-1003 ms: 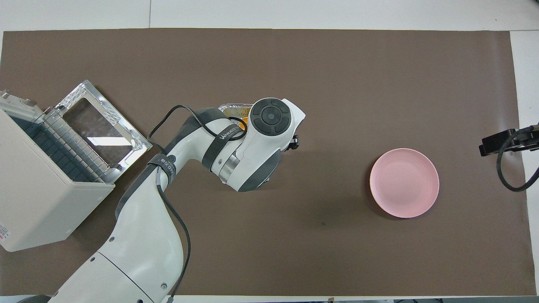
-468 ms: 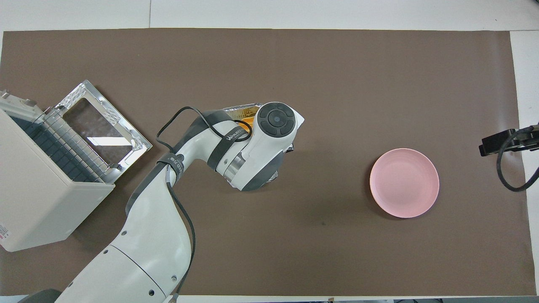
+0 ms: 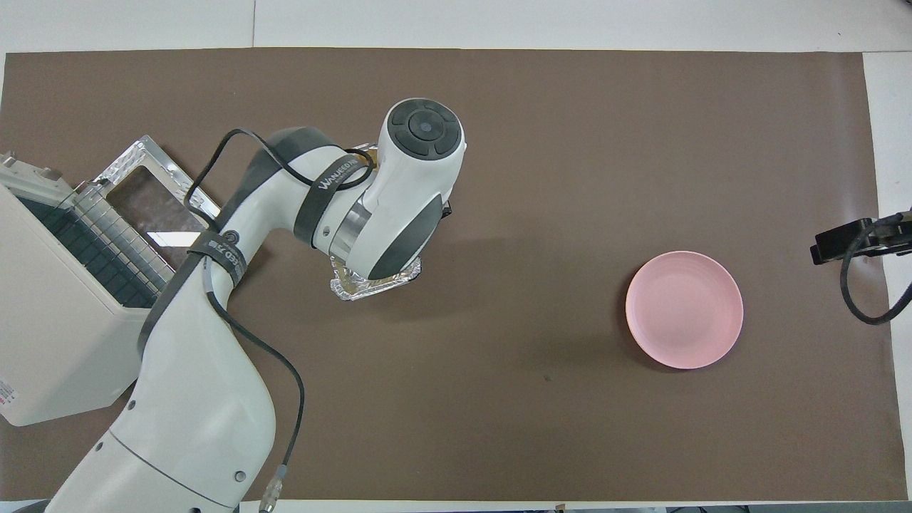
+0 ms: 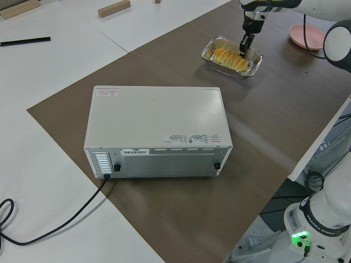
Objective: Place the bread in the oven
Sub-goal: 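Lift the foil tray with the left gripper and carry it into the oven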
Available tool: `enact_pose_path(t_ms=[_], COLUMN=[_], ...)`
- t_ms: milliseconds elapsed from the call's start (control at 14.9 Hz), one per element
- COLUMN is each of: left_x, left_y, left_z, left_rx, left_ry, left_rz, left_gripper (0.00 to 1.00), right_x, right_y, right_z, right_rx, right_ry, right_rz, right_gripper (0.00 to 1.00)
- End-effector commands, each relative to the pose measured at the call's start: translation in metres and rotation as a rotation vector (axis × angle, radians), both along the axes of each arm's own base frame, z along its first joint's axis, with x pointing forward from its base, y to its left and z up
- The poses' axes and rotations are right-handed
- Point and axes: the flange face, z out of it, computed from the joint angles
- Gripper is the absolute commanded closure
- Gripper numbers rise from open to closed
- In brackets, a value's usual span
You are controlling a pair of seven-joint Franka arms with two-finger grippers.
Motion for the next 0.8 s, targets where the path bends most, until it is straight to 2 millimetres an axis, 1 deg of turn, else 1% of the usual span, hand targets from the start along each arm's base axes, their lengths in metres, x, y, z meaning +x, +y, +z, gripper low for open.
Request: enact_pose_path(t_ms=[0, 67, 134, 201, 268, 401, 468, 535, 602, 736], left_x=[0.04, 0.06, 0.074, 0.085, 0.096, 0.103, 0.102, 0.099, 0.094, 0.083], left_y=[0.079, 0.119, 0.144, 0.17, 0.213, 0.27, 0.289, 0.303, 0.314, 0.325], left_z=[0.058, 0.067, 0.067, 0.067, 0.064, 0.054, 0.048, 0.042, 0.036, 0.027], left_rx=[-0.031, -0.047, -0.06, -0.058, -0.041, -0.027, -0.025, -0.012, 0.014, 0.068], left_ry=[-0.041, -0.053, -0.077, -0.094, -0.096, -0.085, -0.082, -0.082, -0.083, -0.063], left_rz=[0.177, 0.254, 0.298, 0.337, 0.403, 0.483, 0.504, 0.516, 0.519, 0.508], left_gripper=[1.0, 1.0, 1.0, 1.0, 1.0, 1.0, 1.0, 1.0, 1.0, 1.0], right_x=[-0.007, -0.007, -0.007, -0.007, -0.007, -0.007, -0.007, -0.007, -0.007, -0.007], right_y=[0.0, -0.001, 0.0, 0.0, 0.0, 0.0, 0.0, 0.0, 0.0, 0.0], right_z=[0.001, 0.001, 0.001, 0.001, 0.001, 0.001, 0.001, 0.001, 0.001, 0.001], right_rx=[0.006, 0.006, 0.006, 0.005, 0.006, 0.006, 0.006, 0.006, 0.006, 0.006], right_ry=[0.005, 0.005, 0.005, 0.005, 0.005, 0.005, 0.005, 0.005, 0.005, 0.005], right_rz=[0.008, 0.006, 0.008, 0.008, 0.008, 0.008, 0.008, 0.008, 0.008, 0.008], right_gripper=[0.0, 0.0, 0.0, 0.0, 0.0, 0.0, 0.0, 0.0, 0.0, 0.0])
